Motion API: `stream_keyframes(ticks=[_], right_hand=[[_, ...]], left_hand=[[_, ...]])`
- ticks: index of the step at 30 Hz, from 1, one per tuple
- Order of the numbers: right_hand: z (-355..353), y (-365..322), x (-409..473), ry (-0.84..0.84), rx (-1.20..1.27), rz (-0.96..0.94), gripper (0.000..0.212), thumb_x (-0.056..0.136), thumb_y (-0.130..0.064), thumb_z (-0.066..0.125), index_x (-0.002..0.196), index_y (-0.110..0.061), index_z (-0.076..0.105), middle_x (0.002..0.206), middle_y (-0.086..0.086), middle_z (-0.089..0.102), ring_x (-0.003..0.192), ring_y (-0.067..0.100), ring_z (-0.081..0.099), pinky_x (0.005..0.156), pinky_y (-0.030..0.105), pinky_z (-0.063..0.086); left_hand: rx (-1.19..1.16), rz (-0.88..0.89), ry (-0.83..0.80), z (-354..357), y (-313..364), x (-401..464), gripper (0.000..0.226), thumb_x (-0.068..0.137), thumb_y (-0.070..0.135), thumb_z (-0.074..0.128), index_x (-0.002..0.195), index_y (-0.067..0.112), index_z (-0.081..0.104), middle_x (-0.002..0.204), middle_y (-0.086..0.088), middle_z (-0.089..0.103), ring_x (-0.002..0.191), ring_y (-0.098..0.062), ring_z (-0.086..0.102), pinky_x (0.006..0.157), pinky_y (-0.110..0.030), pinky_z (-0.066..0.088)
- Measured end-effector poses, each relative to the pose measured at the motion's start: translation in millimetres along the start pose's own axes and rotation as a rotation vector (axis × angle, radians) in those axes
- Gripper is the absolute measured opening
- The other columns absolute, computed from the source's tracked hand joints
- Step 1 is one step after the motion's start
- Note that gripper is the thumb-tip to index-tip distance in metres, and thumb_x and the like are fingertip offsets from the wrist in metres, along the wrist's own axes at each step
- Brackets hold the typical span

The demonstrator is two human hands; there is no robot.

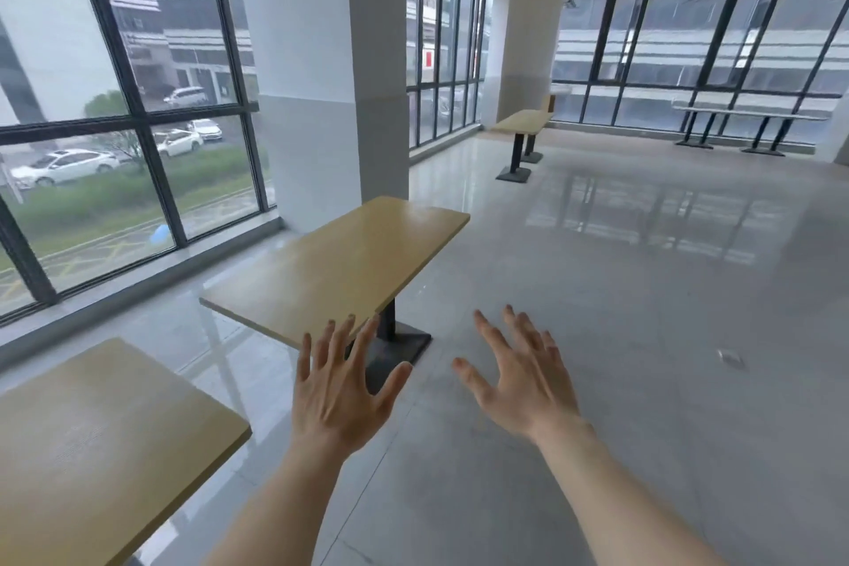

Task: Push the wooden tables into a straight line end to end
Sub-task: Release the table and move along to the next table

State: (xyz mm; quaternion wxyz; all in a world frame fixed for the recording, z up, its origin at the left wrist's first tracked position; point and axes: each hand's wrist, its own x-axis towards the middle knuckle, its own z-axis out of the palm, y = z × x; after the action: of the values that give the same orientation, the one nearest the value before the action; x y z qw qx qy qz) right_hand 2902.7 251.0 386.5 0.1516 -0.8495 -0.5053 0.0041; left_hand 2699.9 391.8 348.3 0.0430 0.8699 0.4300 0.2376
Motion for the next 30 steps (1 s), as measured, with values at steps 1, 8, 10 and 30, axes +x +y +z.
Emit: stream_keyframes(ticks=[1,8,10,30], right_hand=[[-1.8,13.3,28.7,-0.011,-0.009,-0.012,0.092,0.085,-0.089,0.011,0.166,-0.047,0.002,0.178,0.005,-0.005,0.164,0.028,-0.003,0.130,0.051,0.001],[16.7,91.5,229.8,-0.026,-0.015,-0.117,0.086,0.091,-0.086,0.018,0.166,-0.046,0.002,0.178,0.004,-0.006,0.164,0.026,-0.004,0.131,0.050,-0.001],[28.6,115.9,291.1,-0.035,-0.026,-0.137,0.087,0.091,-0.087,0.017,0.166,-0.046,0.002,0.178,0.004,-0.006,0.164,0.026,-0.005,0.131,0.050,-0.001],[75.8,319.7,908.7,-0.056,-0.006,-0.302,0.097,0.082,-0.092,0.006,0.167,-0.044,0.004,0.178,0.003,-0.002,0.164,0.025,-0.003,0.133,0.049,0.001]], left_hand=[[0.012,-0.007,-0.005,11.6,7.3,24.6,0.090,0.086,0.091,0.010,0.163,0.043,0.010,0.174,0.005,0.015,0.162,-0.020,0.002,0.130,-0.045,-0.011],[0.003,-0.077,0.010,110.3,40.8,195.1,0.090,0.084,0.092,0.008,0.162,0.046,0.006,0.174,0.005,0.015,0.161,-0.021,0.003,0.129,-0.044,-0.013],[-0.006,-0.087,0.033,145.1,44.2,248.2,0.091,0.084,0.092,0.007,0.162,0.045,0.009,0.173,0.003,0.018,0.161,-0.022,0.006,0.129,-0.045,-0.011],[0.017,-0.226,0.084,418.3,114.5,798.5,0.092,0.084,0.093,0.008,0.161,0.044,0.016,0.171,0.003,0.023,0.161,-0.023,0.011,0.130,-0.049,-0.006]])
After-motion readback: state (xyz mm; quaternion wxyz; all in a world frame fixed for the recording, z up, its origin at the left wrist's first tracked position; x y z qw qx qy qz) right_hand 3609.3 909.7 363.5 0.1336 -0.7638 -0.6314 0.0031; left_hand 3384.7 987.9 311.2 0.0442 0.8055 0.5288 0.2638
